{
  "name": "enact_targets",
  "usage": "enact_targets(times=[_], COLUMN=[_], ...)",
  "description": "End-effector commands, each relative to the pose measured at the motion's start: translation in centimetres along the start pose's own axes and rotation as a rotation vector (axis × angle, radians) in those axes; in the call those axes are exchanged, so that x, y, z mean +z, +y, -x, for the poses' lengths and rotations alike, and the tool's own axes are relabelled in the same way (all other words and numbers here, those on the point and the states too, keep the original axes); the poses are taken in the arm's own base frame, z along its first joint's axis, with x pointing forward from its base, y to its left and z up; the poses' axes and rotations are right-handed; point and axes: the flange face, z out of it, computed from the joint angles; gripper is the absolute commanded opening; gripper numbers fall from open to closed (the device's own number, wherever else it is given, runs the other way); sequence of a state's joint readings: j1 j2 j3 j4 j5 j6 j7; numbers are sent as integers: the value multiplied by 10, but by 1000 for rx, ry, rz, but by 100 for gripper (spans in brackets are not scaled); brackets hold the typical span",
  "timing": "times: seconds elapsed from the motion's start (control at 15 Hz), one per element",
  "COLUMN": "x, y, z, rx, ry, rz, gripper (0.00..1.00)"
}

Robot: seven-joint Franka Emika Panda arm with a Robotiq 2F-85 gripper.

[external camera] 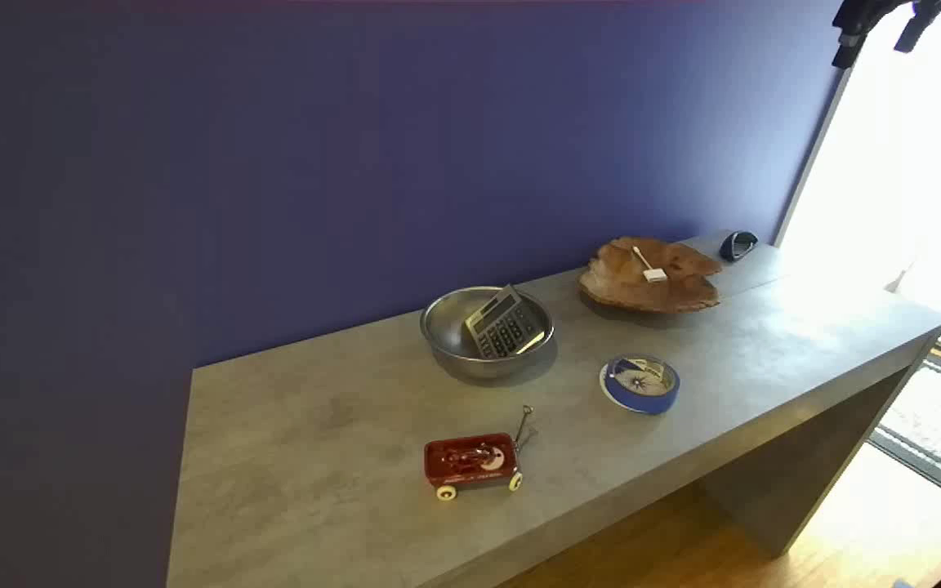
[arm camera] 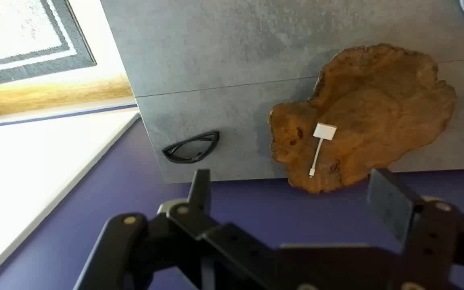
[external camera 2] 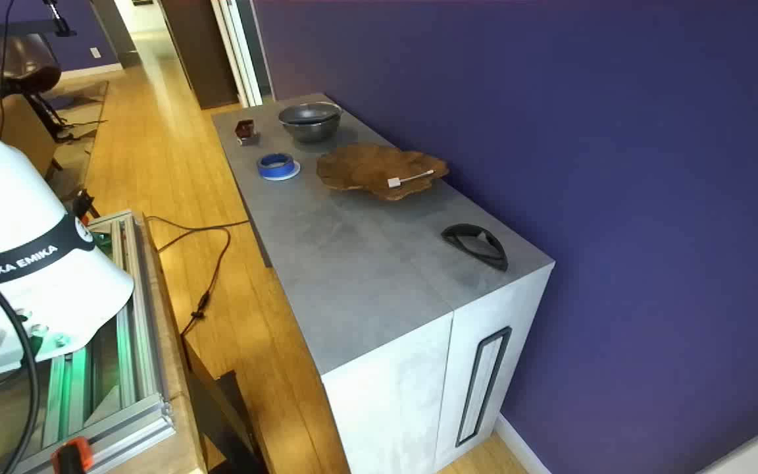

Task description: Put the blue masking tape on the wooden plate

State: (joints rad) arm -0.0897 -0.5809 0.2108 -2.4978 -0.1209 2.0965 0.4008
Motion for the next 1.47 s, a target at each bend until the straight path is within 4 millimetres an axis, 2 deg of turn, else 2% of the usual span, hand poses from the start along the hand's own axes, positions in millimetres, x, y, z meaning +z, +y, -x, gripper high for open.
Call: enact_targets(times=[0.0, 0.07, 0.13, 0.33, 0.6, 0.73, 1.07, 1.13, 1.27, 1.33, 1.4], x=[-1, -1, 1, 19, 46, 74, 171, 184, 202, 202, 199], y=[0, 0, -8, -78, -185, -216, -256, -265, -280, -281, -267], z=[0, 0, 2, 25, 69, 82, 87, 86, 93, 87, 96], rx=[0, 0, -39, -211, -415, -493, -547, -559, -576, -579, -563], ry=[-1, -1, -3, -41, -111, -156, -252, -271, -299, -311, -303], rz=[0, 0, -8, -73, -166, -193, -165, -183, -205, -216, -193], gripper=[100, 100, 100, 100, 100, 100, 100, 100, 100, 100, 100])
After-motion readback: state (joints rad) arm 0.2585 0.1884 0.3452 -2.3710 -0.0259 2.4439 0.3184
